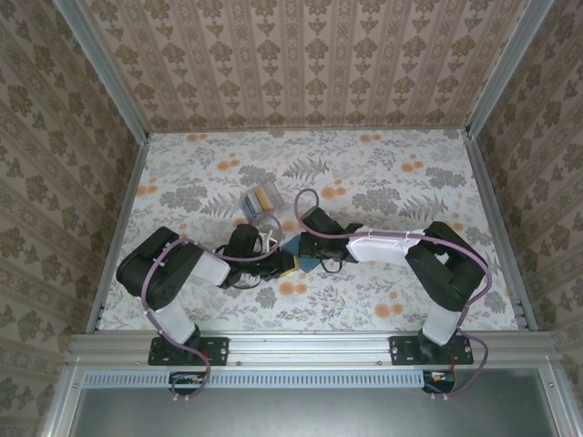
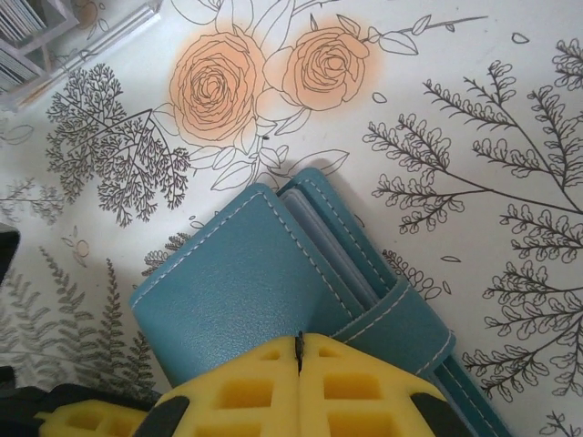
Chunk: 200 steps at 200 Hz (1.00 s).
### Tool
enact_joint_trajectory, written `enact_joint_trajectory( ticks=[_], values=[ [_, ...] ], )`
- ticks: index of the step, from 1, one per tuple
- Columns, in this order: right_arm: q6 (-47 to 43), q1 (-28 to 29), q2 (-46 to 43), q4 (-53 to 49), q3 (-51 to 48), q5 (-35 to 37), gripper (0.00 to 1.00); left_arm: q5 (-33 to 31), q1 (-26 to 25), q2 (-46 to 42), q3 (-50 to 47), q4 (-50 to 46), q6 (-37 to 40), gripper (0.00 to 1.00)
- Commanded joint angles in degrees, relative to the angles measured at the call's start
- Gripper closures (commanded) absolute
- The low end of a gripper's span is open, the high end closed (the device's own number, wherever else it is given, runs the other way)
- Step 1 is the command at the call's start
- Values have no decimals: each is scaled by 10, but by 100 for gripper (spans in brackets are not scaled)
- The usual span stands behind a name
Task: Put the credit cards into the card holder
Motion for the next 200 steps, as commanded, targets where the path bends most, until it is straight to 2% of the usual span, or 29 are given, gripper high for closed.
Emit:
enact_joint_trajectory(
  ticks=[1, 105, 200],
  values=[
    [-12, -14, -10, 3, -20, -103, 100, -30, -4, 7, -8, -17, 5, 83],
    [-17, -36, -8, 39, -22, -140, 100, -34, -1, 7, -1, -38, 6, 83],
    [-37, -36, 7, 69, -23, -109, 100, -33, -1, 10, 0, -37, 6, 83]
  ],
)
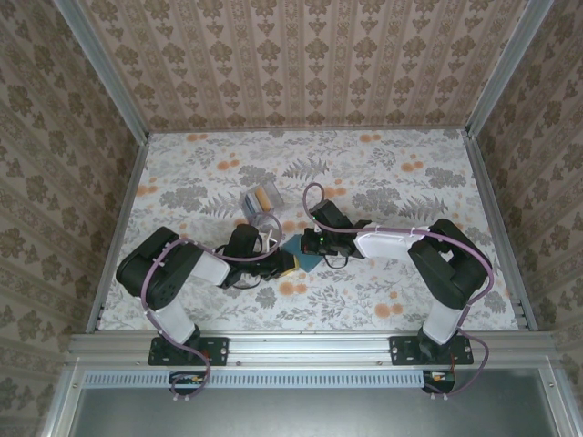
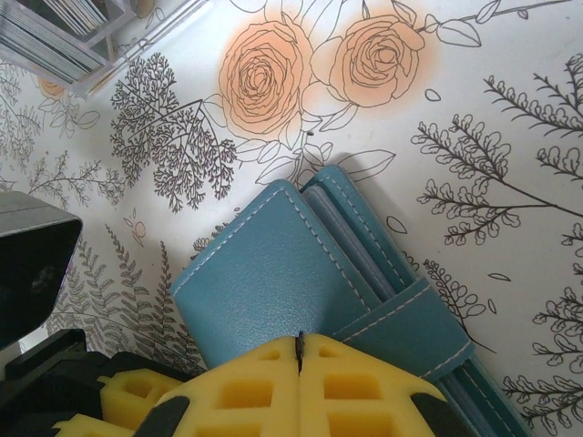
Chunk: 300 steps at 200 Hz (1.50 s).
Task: Put the credit cards into the card holder
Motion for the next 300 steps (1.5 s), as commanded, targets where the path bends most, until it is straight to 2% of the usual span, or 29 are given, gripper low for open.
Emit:
enact_joint_trajectory(
  ticks=[1, 58, 96, 142, 155, 222, 300],
  values=[
    [-14, 2, 10, 22, -6, -1, 100, -33, -2, 10, 0, -36, 6, 83],
    [-22, 9, 21, 27, -14, 12, 100, -33, -2, 10, -4, -32, 2, 84],
    [-53, 37, 33, 7, -12, 72, 100, -33, -2, 13, -6, -29, 1, 85],
    [-69, 49, 26, -6, -26, 96, 100, -33, -1, 6, -11, -33, 0, 85],
    [-81, 50, 15, -6, -36, 99, 100, -52, 0, 6, -13, -32, -1, 85],
    [-124, 49, -3, 28, -69, 108, 100, -56, 1, 4, -17, -34, -5, 86],
    [-129, 50, 41, 97, -66, 82, 100, -57, 1, 2, -17, -33, -7, 86]
  ],
)
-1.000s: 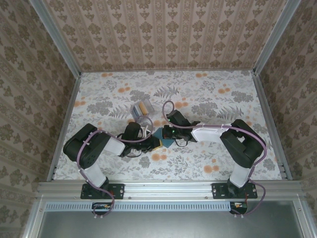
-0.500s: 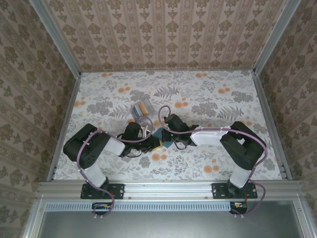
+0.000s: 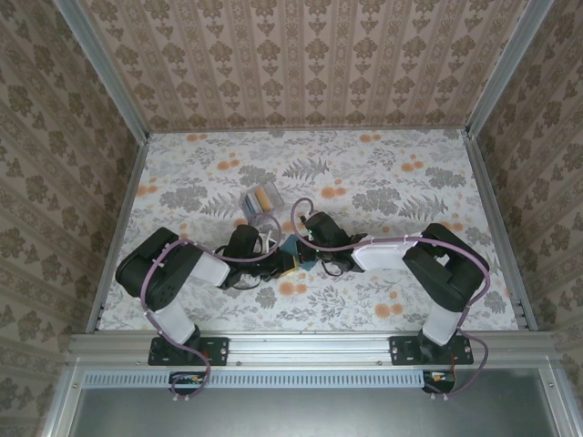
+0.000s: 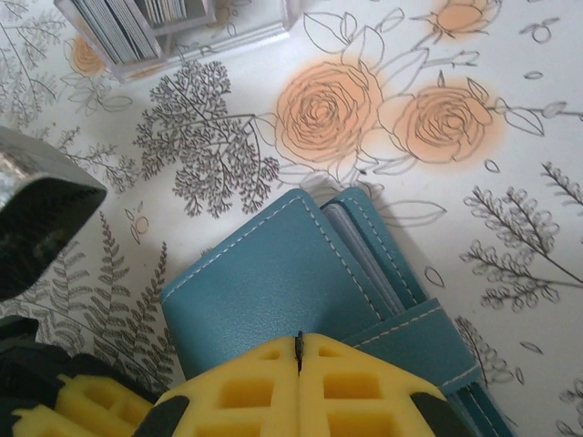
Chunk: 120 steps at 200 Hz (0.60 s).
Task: Put the credit cards into the card holder
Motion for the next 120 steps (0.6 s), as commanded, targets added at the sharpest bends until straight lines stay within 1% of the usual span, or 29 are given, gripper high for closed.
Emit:
enact_joint_trajectory(
  ticks=[1, 48, 76, 94, 120],
  values=[
    [-9, 5, 36, -33, -9, -11, 100, -44, 1, 5, -13, -32, 0, 86],
    [-22, 4, 31, -26, -18, 4, 100, -45, 1, 1, -14, -34, -1, 86],
    [-36, 3, 44, 6, -43, 4, 100, -44, 6, -4, -18, -35, -1, 86],
    [-32, -1, 38, 12, -52, -18, 100, -43, 15, -15, -23, -42, 2, 86],
    [-10, -13, 0, -7, -37, -45, 100, -41, 27, -29, -22, -66, 14, 86]
  ],
)
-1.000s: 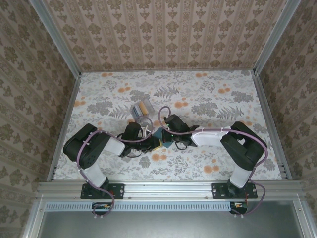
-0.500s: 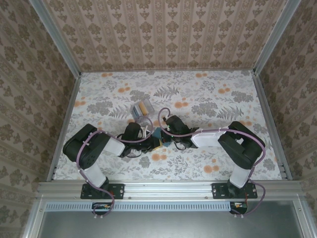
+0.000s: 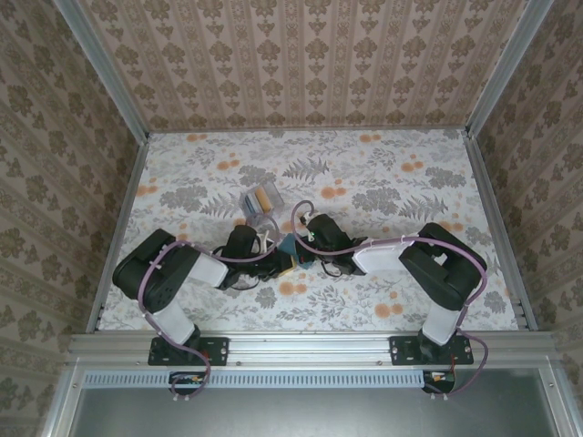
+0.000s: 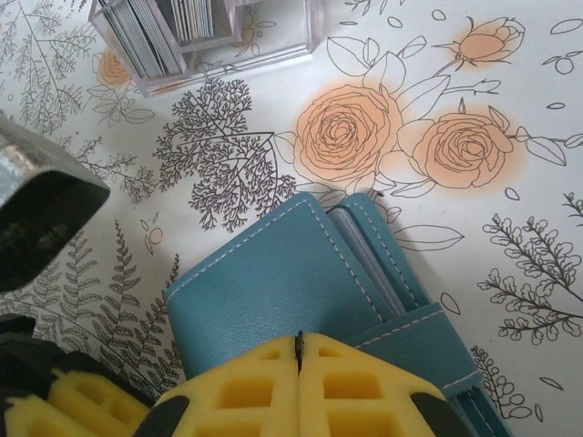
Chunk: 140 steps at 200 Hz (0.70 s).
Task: Put the credit cards into the card holder
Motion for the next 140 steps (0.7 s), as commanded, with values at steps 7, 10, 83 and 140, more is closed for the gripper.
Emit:
enact_joint_trajectory(
  ticks=[7, 10, 83, 140],
  values=[
    [12, -13, -13, -73, -8, -43, 100, -31, 20, -18, -14, -59, 17, 86],
    [13, -15, -16, -75, -6, -46, 100, -31, 22, -20, -14, -61, 17, 86],
    [52, -55, -7, -34, 14, -121, 100, -48, 33, -58, -12, -109, 38, 84],
    [66, -56, 8, -20, 34, -137, 100, -46, 25, -45, -1, -99, 32, 83]
  ],
)
